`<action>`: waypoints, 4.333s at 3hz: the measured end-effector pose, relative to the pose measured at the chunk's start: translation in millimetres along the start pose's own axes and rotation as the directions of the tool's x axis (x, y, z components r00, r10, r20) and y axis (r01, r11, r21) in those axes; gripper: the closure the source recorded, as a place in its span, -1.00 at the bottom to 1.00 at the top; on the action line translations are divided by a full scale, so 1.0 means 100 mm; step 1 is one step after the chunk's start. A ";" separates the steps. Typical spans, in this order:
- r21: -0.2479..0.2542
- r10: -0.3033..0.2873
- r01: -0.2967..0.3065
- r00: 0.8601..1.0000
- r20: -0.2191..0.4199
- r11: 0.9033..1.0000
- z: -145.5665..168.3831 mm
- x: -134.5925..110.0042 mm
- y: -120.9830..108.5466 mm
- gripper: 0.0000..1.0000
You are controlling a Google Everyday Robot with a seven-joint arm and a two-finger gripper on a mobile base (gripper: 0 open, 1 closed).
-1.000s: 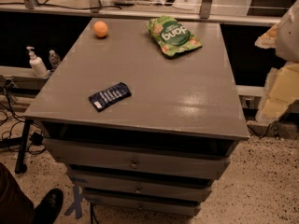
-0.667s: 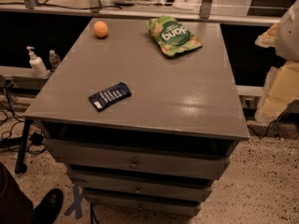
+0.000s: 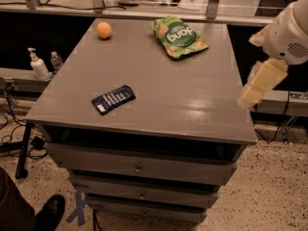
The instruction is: Pick green rice chip bag
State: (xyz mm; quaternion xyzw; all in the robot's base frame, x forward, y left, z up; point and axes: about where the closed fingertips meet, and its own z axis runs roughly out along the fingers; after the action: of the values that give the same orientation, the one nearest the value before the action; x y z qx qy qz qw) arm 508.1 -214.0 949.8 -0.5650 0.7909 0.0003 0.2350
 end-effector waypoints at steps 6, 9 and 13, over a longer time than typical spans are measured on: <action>0.041 0.278 -0.325 0.861 0.426 0.945 1.26 -0.74 -1.70 -1.00; -0.085 0.407 -0.453 0.684 0.605 0.887 1.82 -1.04 -2.49 -1.00; -0.175 0.455 -0.450 0.648 0.611 0.876 2.28 -1.24 -2.57 0.30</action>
Offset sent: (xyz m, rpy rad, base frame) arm 0.1710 0.0255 -0.0559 0.3689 -0.0534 -0.2133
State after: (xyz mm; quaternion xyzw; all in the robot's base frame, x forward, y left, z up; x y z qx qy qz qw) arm 853.4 -134.9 861.3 -0.3167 0.7794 0.2526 0.4780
